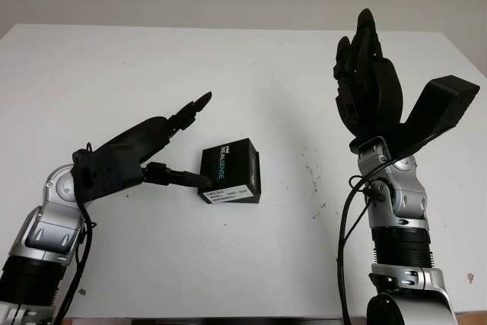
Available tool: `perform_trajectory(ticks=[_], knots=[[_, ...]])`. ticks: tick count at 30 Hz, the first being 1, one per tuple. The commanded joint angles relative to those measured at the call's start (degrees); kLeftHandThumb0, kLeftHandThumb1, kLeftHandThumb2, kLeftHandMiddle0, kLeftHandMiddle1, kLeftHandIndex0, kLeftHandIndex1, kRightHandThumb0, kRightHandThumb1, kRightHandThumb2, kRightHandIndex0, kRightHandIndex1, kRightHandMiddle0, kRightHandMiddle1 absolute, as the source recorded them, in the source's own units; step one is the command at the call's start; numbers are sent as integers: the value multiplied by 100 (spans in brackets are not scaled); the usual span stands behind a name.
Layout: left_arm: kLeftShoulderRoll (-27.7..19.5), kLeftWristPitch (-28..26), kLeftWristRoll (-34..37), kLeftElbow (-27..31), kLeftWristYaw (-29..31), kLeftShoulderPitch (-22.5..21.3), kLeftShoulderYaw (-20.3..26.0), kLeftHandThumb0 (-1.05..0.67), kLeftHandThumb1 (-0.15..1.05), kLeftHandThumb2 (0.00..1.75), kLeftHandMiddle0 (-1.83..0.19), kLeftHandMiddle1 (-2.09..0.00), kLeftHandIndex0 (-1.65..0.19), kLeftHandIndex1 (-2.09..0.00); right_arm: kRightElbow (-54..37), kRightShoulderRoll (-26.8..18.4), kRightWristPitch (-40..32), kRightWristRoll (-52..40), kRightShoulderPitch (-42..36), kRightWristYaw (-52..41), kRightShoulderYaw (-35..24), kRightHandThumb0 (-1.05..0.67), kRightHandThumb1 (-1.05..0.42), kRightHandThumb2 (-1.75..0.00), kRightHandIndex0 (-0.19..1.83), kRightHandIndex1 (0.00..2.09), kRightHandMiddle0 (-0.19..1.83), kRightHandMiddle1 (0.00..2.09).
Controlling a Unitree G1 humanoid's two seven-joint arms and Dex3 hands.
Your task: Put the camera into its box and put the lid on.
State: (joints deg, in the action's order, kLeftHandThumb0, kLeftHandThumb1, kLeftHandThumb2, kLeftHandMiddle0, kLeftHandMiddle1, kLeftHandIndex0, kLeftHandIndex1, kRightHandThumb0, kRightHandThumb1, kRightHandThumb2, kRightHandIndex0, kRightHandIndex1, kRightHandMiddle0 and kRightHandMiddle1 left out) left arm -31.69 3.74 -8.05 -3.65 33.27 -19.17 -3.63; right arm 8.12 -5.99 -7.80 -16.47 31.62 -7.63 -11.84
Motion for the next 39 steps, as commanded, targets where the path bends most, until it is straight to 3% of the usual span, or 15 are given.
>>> perform_trajectory(ticks=[1, 9, 20, 26, 32, 39], knots=[[44, 27, -55, -4, -68, 66, -88, -85, 90, 5, 19, 0, 19, 0, -47, -72, -15, 13, 2, -14, 9, -77, -105, -65, -19, 0, -19, 0], [104, 310, -175, -66, -194, 268, -301, -88, 88, 5, 19, -2, 19, 0, -73, -81, -29, 75, -11, 19, 24, -78, -105, -66, -19, 0, -19, 0], [39, 271, -486, 153, -312, 430, -410, -86, 86, 5, 17, -5, 19, 0, -56, -81, -38, 98, -14, 36, 24, -77, -105, -65, -19, 0, -19, 0], [62, 102, -709, 341, -470, 519, -389, -75, 83, 4, 12, -7, 17, -3, -78, -82, -27, 148, -33, 32, 50, -76, -105, -67, -19, 0, -19, 0], [309, 45, -703, 330, -986, 593, -293, -63, 83, 5, -3, -12, 5, -9, -88, -81, -26, 135, -58, 5, 52, -76, -105, -67, -19, 0, -19, 0], [528, 387, -636, 81, -1478, 618, -212, -57, 83, 5, -19, -20, -10, -16, -90, -99, -16, 202, -71, 7, 69, -76, -105, -67, -19, 0, -19, 0]])
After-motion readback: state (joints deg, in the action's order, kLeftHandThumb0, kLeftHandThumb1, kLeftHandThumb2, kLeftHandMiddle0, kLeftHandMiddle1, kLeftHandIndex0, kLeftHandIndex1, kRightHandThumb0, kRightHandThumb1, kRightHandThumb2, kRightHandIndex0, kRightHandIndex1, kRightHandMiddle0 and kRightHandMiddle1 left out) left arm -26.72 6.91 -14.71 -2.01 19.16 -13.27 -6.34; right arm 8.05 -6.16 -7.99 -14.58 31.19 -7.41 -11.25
